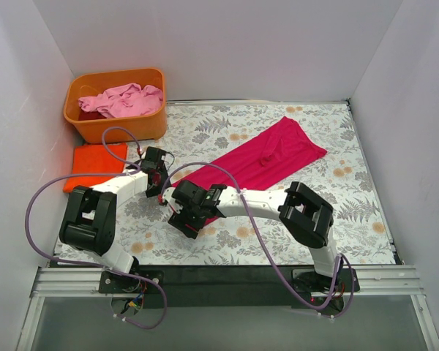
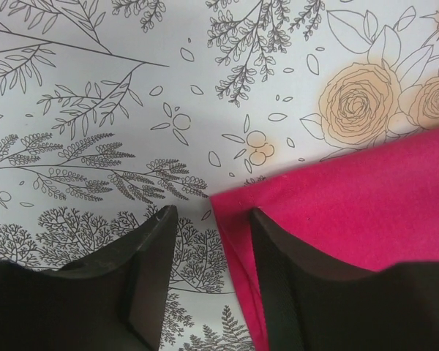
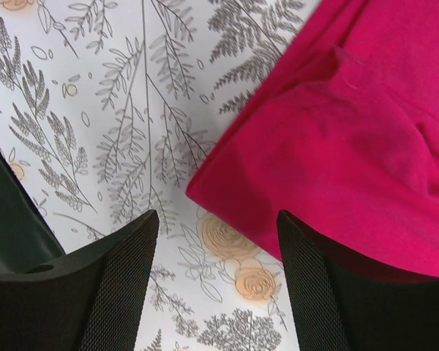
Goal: Fold and stack the t-shirts
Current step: Fold the tshirt
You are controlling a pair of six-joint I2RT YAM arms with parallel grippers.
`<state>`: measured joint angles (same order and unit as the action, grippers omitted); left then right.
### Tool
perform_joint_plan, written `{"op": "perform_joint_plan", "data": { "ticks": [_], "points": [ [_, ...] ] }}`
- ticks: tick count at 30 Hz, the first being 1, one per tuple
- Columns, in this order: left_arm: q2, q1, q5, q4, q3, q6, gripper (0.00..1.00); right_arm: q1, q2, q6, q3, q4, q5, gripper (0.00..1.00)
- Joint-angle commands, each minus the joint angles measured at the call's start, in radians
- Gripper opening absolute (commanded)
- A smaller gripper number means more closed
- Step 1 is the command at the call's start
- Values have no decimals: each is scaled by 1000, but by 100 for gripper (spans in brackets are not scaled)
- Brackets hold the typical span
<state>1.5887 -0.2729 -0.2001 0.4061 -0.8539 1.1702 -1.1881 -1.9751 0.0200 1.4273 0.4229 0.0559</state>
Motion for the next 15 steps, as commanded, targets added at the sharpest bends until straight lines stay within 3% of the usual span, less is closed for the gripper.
{"op": "perform_joint_plan", "data": {
  "ticks": [1, 8, 15],
  "points": [
    [30, -3, 10, 8, 7, -9, 40, -21, -27, -6, 71, -9, -21, 61],
    [47, -3, 39, 7, 9, -9, 29, -39, -83, -6, 105, 11, -85, 58],
    [54, -3, 59, 7, 7, -6, 24, -57, -126, -15, 104, 31, -160, 51]
  ]
}}
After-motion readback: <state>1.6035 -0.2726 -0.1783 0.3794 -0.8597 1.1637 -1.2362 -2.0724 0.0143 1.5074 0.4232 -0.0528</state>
